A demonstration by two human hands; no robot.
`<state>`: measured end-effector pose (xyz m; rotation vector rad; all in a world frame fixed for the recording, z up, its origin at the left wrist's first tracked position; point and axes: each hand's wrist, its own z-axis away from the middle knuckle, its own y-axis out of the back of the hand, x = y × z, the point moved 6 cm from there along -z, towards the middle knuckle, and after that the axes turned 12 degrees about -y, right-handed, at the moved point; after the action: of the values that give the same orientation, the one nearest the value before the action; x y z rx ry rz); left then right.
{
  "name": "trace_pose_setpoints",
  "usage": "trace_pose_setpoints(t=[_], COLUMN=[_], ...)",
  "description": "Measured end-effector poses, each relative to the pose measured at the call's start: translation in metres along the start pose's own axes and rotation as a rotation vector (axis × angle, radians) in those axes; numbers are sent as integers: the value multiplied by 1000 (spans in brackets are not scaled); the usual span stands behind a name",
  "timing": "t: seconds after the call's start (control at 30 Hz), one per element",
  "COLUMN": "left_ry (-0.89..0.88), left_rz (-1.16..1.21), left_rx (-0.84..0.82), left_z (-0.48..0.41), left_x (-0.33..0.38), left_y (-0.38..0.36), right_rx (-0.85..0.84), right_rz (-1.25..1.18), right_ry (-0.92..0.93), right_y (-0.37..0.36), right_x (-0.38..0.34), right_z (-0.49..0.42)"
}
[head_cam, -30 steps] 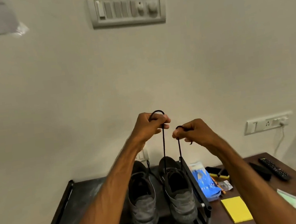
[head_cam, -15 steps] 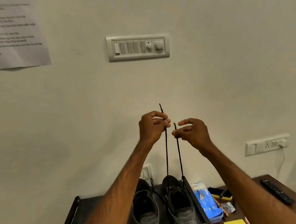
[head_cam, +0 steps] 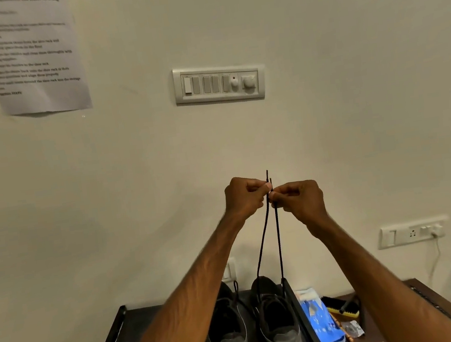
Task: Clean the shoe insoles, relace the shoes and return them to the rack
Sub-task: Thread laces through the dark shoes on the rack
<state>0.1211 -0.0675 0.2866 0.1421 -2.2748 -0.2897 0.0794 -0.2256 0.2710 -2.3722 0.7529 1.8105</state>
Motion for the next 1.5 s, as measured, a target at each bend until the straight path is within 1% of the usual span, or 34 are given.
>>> trace_pose_setpoints(t=[0.1,0.33,0.4,0.47,0.57,0.63,0.7,0.77,0.83,0.93,1.07,1.13,1.23,1.33,1.5], left_ry=[12,19,51,88,125,156,219,280,318,347,330,321,295,299,354], left_rz=[1,-60,-25,4,-92,-150,-187,-230,-283,-352,-403,-402,-423,-476,-476], left_rx=[-6,53,91,112,34,-48,-145,-232,-318,-463,-652,-706,-734,-724,-728], left_z=[-1,1,7,18,40,56,72,87,100,113,123,127,127,125,122], left_x=[2,-3,-10,-22,-55,-83,-112,-139,-161,-187,-205,-208,-209,-207,-204], left_y=[-4,-1,0,-1,-18,-34,-52,-69,-80,-94,-110,-114,-120,-122,-124], right_rx=[6,27,57,52,0,-103,-244,-345,-403,-480,-466,-485,-474,-421,-391], right_rz=[-7,17,39,64,247,390,516,579,587,564,460,384,225,114,92], right_ry=[4,7,20,13,-1,-62,-162,-238,-265,-246,-223,-223,-299,-366,-376], right_y=[3,10,11,9,-3,-15,-28,-35,-39,-45,-47,-46,-42,-41,-33], right_x=[1,9,19,38,86,128,175,215,241,269,286,286,289,294,290], right_z=[0,0,0,3,6,10,12,16,20,23,29,33,39,45,47])
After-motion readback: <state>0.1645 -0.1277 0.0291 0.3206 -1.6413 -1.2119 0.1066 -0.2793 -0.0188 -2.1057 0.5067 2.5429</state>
